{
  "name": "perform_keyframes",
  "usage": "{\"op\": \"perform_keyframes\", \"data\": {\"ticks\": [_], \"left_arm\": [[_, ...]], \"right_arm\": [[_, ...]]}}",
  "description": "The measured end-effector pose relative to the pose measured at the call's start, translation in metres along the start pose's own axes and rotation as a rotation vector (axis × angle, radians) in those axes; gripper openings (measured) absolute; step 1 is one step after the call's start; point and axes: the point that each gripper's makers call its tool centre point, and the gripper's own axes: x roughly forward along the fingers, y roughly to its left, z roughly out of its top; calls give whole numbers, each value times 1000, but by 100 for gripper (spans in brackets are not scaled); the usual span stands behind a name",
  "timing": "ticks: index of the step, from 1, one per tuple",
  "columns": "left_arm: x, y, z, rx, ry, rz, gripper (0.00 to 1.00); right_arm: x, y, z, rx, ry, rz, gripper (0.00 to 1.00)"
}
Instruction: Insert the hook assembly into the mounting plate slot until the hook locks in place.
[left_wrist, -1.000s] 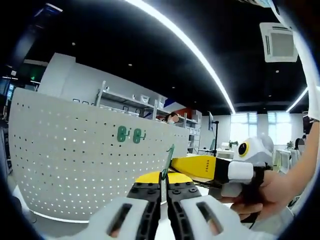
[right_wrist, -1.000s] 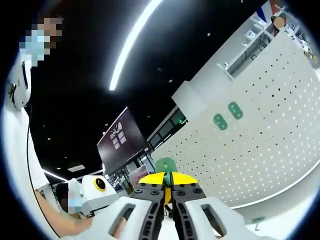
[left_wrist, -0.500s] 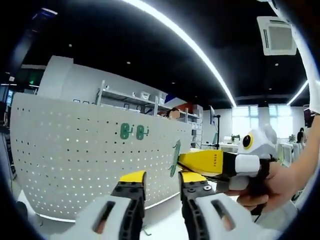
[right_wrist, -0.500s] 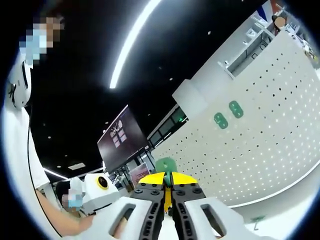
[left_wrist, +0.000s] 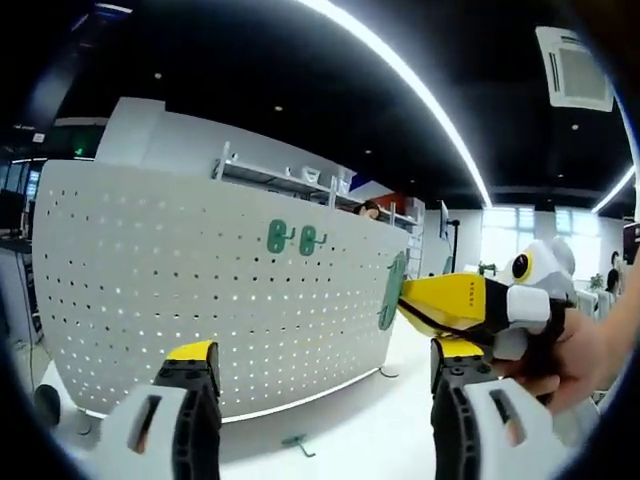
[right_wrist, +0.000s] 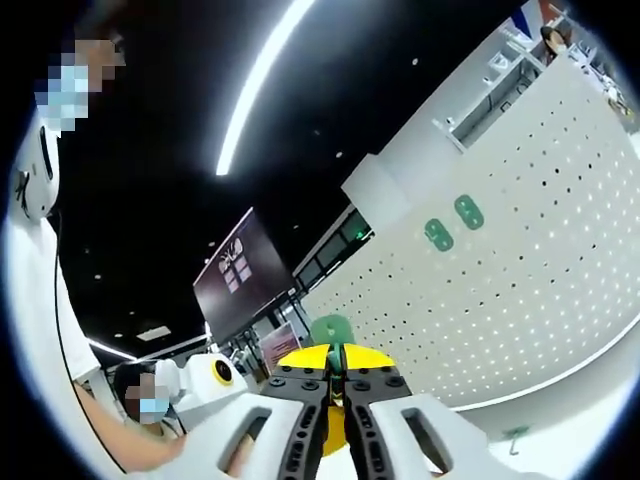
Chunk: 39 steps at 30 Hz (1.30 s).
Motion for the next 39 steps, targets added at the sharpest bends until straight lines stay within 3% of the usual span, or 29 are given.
{"op": "perform_keyframes", "data": {"ticks": [2, 7, 11, 23, 30, 39], "left_arm": [[0, 0, 0, -3, -1, 1, 89], [0, 3, -4, -10, 10, 12, 88], [-1, 3, -7, 3, 21, 13, 86], [-1, 6, -8, 1, 26, 25, 86], [-5, 17, -8, 18, 35, 51, 85], [-11, 22, -8, 50, 48, 66, 85]], "right_arm": [[0, -1, -1, -52, 21, -13, 0], [-5, -23, -3, -431, 156, -188, 1], [-11, -36, -2, -550, 200, -272, 1], [-9, -37, -1, -552, 216, -277, 1], [-10, -54, 14, -505, 192, -334, 1], [-9, -71, 31, -510, 175, -379, 1]]}}
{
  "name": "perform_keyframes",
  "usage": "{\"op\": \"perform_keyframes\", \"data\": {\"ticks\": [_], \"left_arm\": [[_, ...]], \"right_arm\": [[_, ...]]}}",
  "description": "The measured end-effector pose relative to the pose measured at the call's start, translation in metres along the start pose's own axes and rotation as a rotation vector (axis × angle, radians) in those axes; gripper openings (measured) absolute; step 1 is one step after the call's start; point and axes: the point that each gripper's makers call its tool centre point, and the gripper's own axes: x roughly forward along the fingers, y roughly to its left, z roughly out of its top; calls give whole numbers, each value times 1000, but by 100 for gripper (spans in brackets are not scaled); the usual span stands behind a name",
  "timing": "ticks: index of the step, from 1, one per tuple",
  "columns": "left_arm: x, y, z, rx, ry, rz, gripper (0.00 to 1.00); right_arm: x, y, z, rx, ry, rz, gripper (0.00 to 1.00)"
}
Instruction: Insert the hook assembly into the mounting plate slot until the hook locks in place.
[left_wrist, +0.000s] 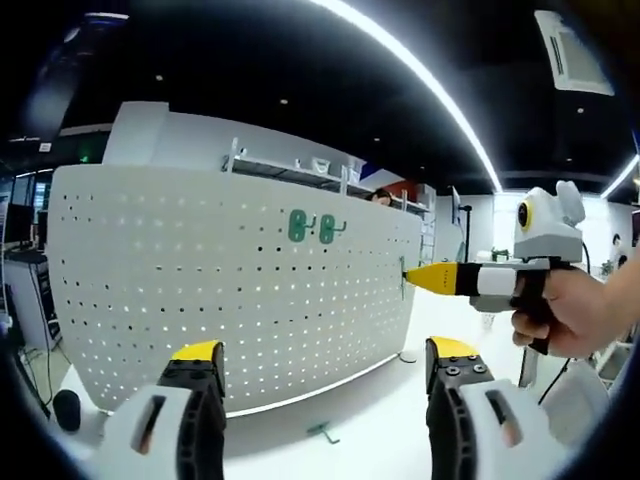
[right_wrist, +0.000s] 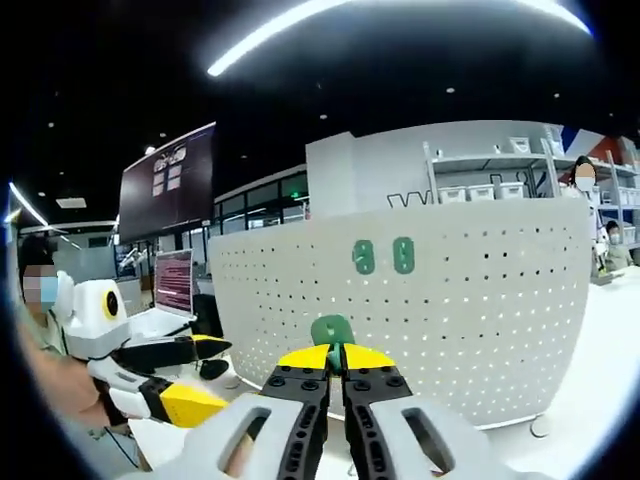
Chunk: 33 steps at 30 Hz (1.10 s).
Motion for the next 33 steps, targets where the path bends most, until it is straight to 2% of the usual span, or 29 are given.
{"op": "perform_keyframes", "data": {"ticks": [15, 25, 33], "left_arm": [[-14, 11, 0, 27, 6, 32, 84], [-24, 21, -1, 2, -1, 64, 83], [-29, 26, -6, -5, 6, 81, 82]], "right_arm": [[15, -45, 14, 30, -26, -110, 1], [27, -70, 19, 48, -34, -163, 1], [32, -88, 30, 58, -56, -210, 1]]}}
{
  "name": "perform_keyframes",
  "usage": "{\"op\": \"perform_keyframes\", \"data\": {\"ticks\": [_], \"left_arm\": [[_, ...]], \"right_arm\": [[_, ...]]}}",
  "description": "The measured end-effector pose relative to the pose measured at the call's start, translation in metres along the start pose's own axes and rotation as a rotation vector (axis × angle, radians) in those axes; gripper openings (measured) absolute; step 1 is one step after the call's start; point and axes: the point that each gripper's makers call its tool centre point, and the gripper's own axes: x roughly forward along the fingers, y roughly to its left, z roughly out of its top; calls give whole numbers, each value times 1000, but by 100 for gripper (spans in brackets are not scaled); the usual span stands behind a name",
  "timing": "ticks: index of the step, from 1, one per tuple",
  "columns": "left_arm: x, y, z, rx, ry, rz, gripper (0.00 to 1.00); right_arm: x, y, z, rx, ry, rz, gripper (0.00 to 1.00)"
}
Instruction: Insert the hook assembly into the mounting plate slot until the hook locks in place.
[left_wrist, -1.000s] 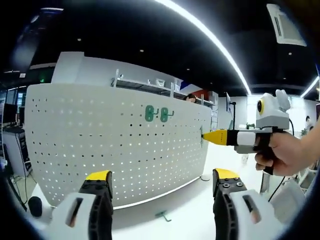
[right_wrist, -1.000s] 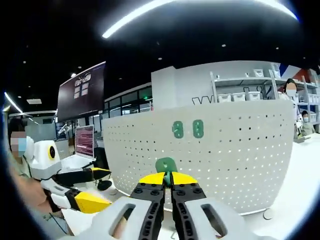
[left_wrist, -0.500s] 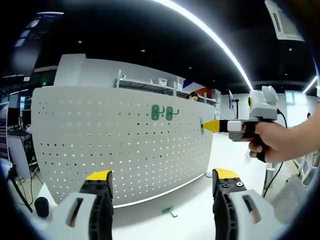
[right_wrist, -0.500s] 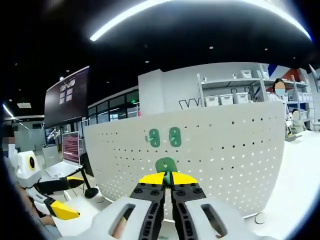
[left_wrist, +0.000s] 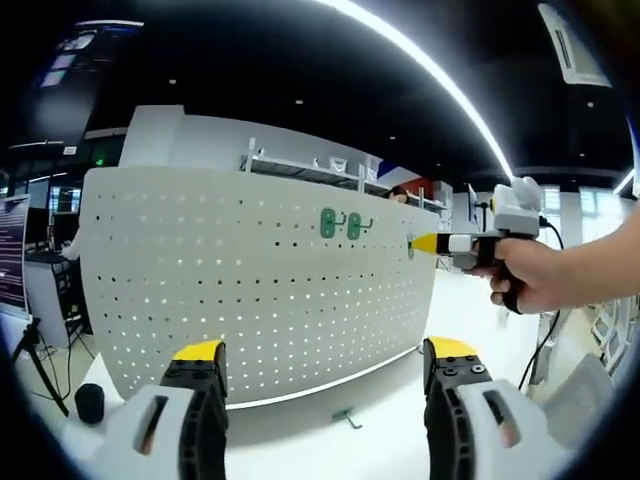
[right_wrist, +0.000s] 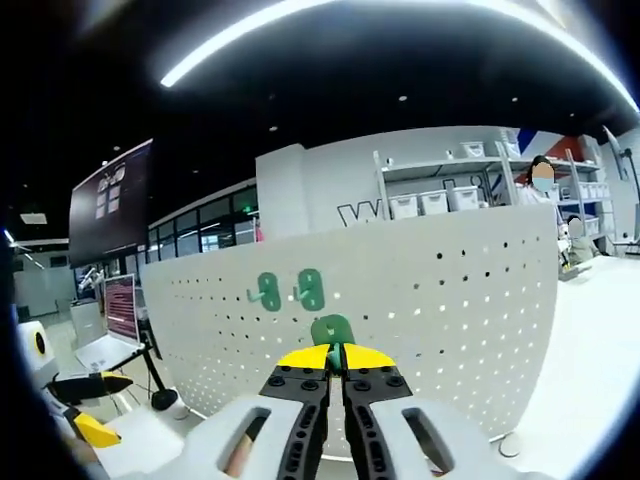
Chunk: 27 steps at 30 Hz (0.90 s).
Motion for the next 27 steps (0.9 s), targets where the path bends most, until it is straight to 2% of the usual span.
{"op": "perform_keyframes", "data": {"ticks": [27], "left_arm": [[-11, 9, -4, -9, 9, 45, 84]], "right_arm": [[33, -23, 22, 18, -51, -52, 1]]}}
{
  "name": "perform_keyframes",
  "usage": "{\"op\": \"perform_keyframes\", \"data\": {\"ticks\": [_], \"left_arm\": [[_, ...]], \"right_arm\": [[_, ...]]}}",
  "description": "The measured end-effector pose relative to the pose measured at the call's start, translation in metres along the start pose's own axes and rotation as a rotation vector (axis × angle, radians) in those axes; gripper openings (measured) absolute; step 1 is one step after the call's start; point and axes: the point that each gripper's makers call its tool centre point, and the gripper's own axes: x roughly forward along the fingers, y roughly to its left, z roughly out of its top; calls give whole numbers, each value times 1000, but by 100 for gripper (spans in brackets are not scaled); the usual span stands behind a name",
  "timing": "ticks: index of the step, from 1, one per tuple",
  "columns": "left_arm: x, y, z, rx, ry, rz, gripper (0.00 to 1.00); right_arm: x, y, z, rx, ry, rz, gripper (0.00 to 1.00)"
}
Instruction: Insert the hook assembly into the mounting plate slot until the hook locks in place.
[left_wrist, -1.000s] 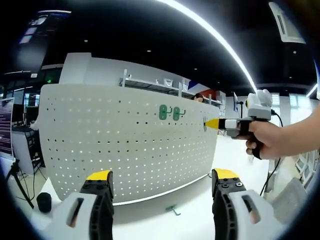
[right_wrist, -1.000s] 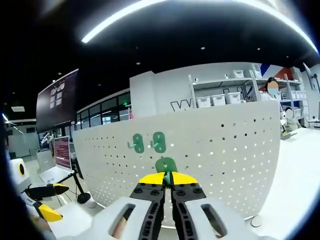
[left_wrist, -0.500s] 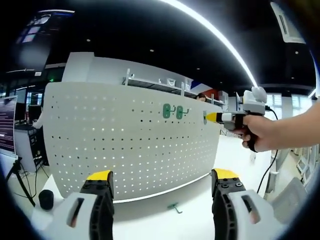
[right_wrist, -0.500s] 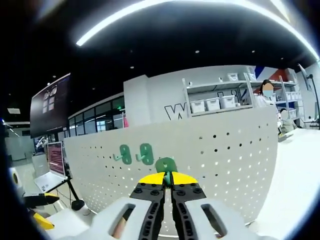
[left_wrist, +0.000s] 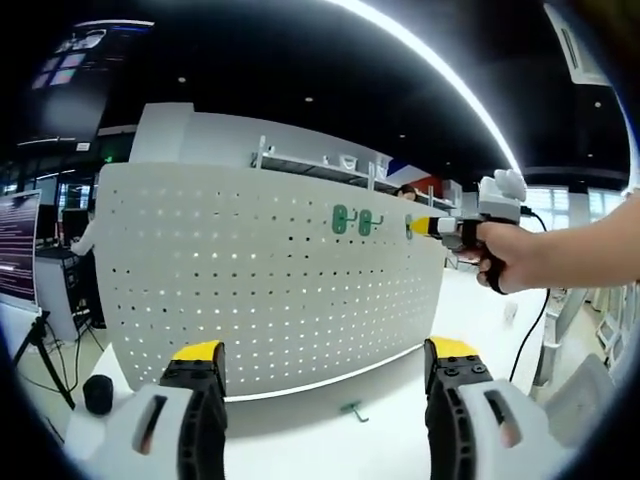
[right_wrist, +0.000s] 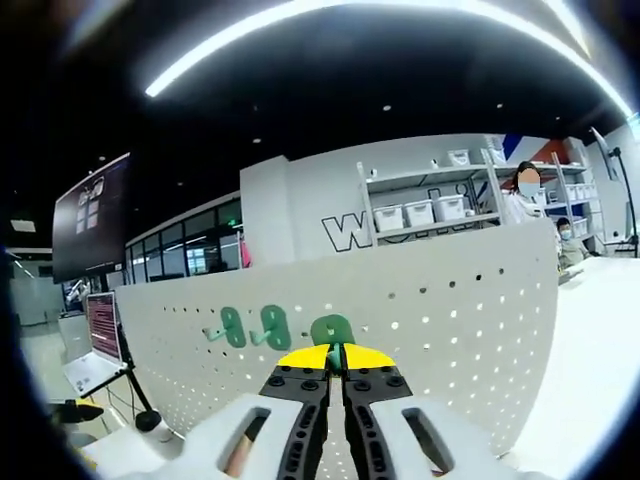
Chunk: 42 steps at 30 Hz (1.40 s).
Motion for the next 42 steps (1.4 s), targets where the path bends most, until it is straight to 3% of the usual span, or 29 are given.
{"op": "perform_keyframes", "data": {"ticks": [22, 42], "left_arm": [[-9, 10, -7, -8, 30, 35, 81], [-15, 16, -10, 7, 63, 55, 78]], "right_arm": [[32, 5, 7, -15, -31, 10, 1], [39, 6, -1, 31, -54, -18, 1]]}}
